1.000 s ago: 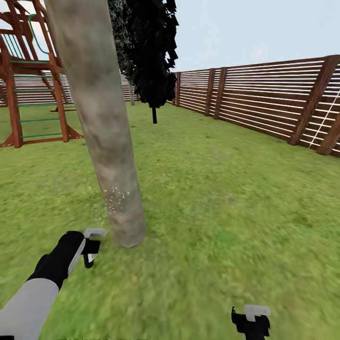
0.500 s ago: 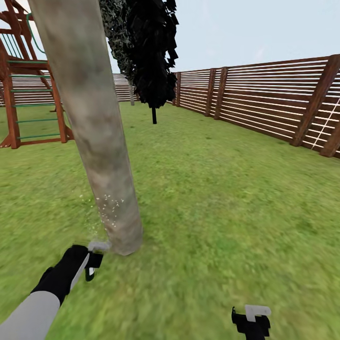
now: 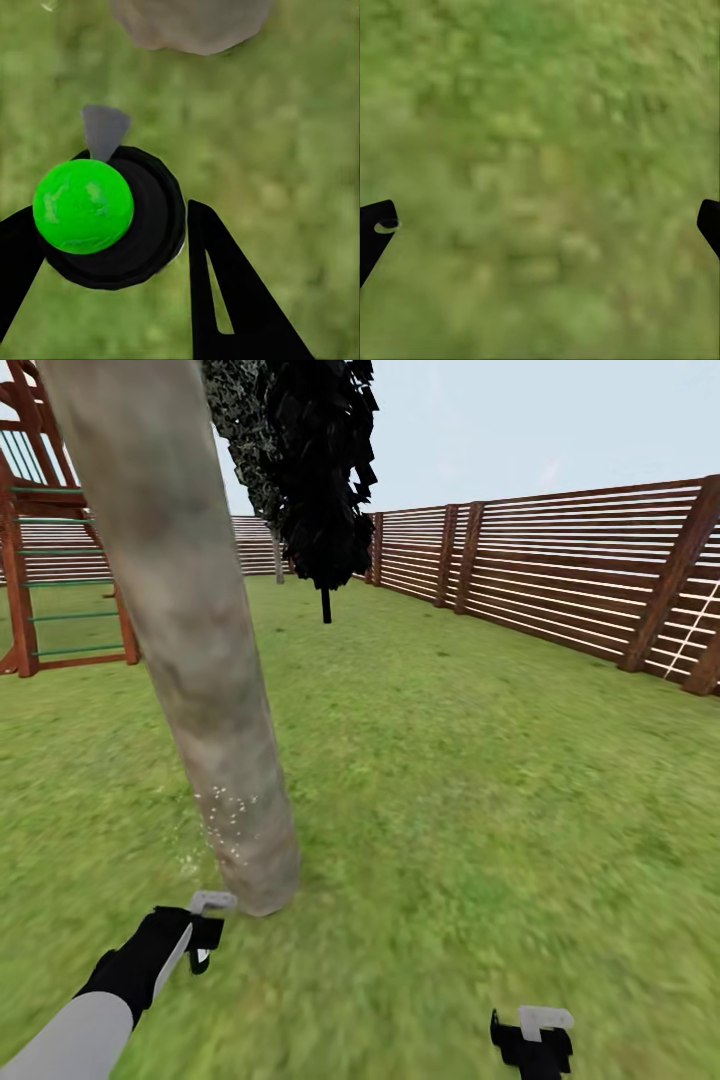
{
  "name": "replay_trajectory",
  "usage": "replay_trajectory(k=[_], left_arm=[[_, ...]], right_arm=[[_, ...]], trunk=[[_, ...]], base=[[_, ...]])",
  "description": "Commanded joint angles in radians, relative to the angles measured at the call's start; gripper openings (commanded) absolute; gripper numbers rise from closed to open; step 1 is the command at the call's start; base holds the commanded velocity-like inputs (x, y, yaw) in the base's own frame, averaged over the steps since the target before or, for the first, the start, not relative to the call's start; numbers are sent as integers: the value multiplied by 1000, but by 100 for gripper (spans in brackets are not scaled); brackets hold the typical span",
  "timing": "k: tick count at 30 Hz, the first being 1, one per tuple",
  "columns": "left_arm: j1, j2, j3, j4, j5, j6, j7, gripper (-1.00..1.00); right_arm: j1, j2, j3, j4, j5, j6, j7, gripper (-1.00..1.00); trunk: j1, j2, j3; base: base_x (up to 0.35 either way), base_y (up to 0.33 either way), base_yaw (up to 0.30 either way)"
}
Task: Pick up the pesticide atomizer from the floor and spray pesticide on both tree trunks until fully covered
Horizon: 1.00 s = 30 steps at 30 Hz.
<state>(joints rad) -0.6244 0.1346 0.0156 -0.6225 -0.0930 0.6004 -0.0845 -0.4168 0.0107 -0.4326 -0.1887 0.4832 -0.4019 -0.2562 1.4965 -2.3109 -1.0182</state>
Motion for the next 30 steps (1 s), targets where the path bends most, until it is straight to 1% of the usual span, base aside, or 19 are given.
replay_trajectory(k=[1,2,4,5,6,8,10,11,12,13,14,15,16,18,20,21,23,24,30], left_arm=[[0,-3,-1,9,-1,-16,1,-100],[0,-6,-2,18,-1,-26,1,-100],[0,-41,-5,63,0,-39,0,-100],[0,-47,-5,72,-1,-41,0,-100],[0,-46,-3,75,-1,-47,0,-100],[0,-29,0,75,-1,-51,0,-100],[-1,25,2,67,0,-49,1,-100],[-1,39,3,66,3,-49,1,-100],[-1,44,2,71,5,-50,2,-100],[-1,38,1,75,8,-52,2,-100],[0,12,0,78,8,-53,1,-100],[0,-23,-1,85,3,-54,0,-100],[0,-36,-1,89,1,-54,0,-100],[1,-40,0,95,0,-54,-1,-100],[8,16,0,99,1,-55,0,-100],[12,25,1,98,2,-56,0,-100],[16,26,0,97,4,-80,0,-100],[17,23,0,98,5,-109,0,-100],[18,22,3,100,8,-122,1,-100]], right_arm=[[0,0,0,0,0,0,0,100],[0,0,0,0,0,0,0,100],[1,0,0,0,0,0,0,100],[1,0,0,0,0,0,0,100],[1,0,0,0,0,0,0,100],[1,0,0,0,0,0,0,100],[1,0,0,0,0,0,0,100],[1,0,0,0,0,0,0,100],[1,0,0,0,0,0,0,100],[1,0,0,0,0,0,0,100],[1,0,0,0,0,0,0,100],[1,0,0,0,0,0,0,100],[1,0,0,0,0,0,0,100],[1,0,0,0,0,0,0,100],[1,0,0,0,0,0,0,100],[1,0,0,0,0,0,0,100],[1,0,0,0,0,0,0,100],[1,0,0,0,0,0,0,100],[1,0,0,0,0,0,0,100]], trunk=[[0,0,0],[0,0,0],[0,0,0],[0,0,0],[0,0,0],[0,0,0],[0,0,0],[0,0,0],[0,0,0],[0,0,0],[0,0,0],[0,0,0],[0,0,0],[0,0,0],[0,0,0],[0,0,0],[0,0,0],[0,0,0],[0,0,0]], base=[[234,0,0],[126,0,0],[22,0,0],[4,0,0],[2,0,0],[0,0,0],[0,0,0],[0,0,0],[0,0,0],[0,0,0],[0,0,0],[0,0,0],[0,0,0],[0,0,0],[149,-96,0],[212,-159,0],[215,-187,0],[106,-242,0],[16,-269,0]])
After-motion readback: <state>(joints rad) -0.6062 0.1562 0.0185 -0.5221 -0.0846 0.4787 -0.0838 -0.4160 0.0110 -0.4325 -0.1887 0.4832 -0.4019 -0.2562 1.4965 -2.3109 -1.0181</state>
